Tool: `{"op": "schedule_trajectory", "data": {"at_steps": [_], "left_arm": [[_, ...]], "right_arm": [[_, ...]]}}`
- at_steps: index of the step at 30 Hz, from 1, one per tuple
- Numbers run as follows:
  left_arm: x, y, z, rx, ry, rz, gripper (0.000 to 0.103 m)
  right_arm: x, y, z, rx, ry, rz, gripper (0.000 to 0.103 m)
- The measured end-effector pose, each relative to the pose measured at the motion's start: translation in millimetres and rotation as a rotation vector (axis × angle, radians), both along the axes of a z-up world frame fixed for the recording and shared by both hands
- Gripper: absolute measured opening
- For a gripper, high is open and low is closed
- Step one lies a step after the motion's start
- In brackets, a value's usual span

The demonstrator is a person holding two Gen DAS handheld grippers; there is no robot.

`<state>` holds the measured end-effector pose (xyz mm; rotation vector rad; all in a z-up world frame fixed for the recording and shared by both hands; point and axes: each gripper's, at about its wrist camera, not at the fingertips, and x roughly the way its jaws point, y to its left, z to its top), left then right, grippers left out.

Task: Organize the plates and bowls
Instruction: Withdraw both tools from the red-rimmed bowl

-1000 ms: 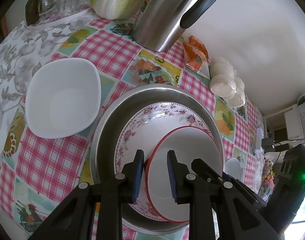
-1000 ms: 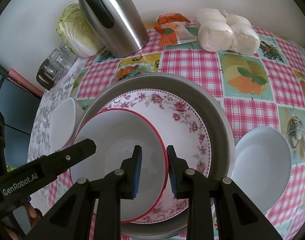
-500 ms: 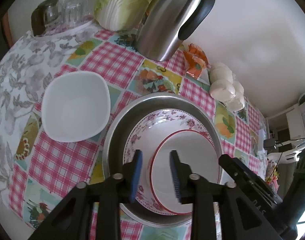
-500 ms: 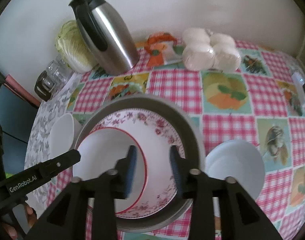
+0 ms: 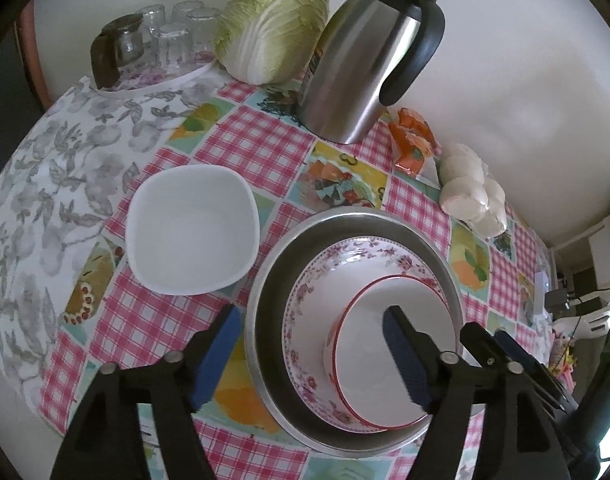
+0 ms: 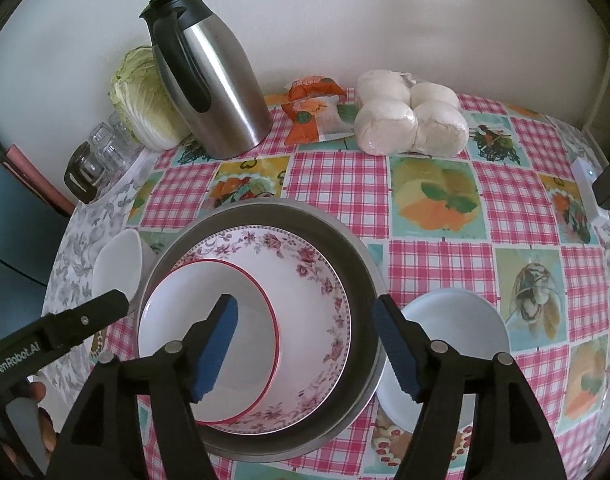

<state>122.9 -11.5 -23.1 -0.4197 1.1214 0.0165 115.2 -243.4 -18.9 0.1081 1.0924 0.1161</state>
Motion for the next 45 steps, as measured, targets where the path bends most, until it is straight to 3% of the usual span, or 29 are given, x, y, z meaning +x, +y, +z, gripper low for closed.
{"op": "schedule_trajectory", "data": {"at_steps": [5, 10, 26, 45], "left_arm": [[-1.7, 3.5, 0.4, 0.024, -0.013, 0.018, 0.095], [-3.4, 7.6, -0.8, 0.050, -0.021, 0.044, 0.103], [-11.5, 31.1, 10.3, 0.126, -0.055, 0.116, 0.103], [-20.6, 90.7, 8.6, 0.135, -0.047, 0.229, 0.103]], "right_arm": [[-1.0, -2.7, -1.0, -0.005, -0.003, -0.002, 0.084], [-3.3, -4.8, -0.1, -0.010, -0.004, -0.001, 0.084], [-19.6, -11.1, 20.8, -0.024, -0.047, -0.022, 0.084], [-32.6, 54.7, 30.5, 0.051, -0.128, 0.043, 0.084]]}}
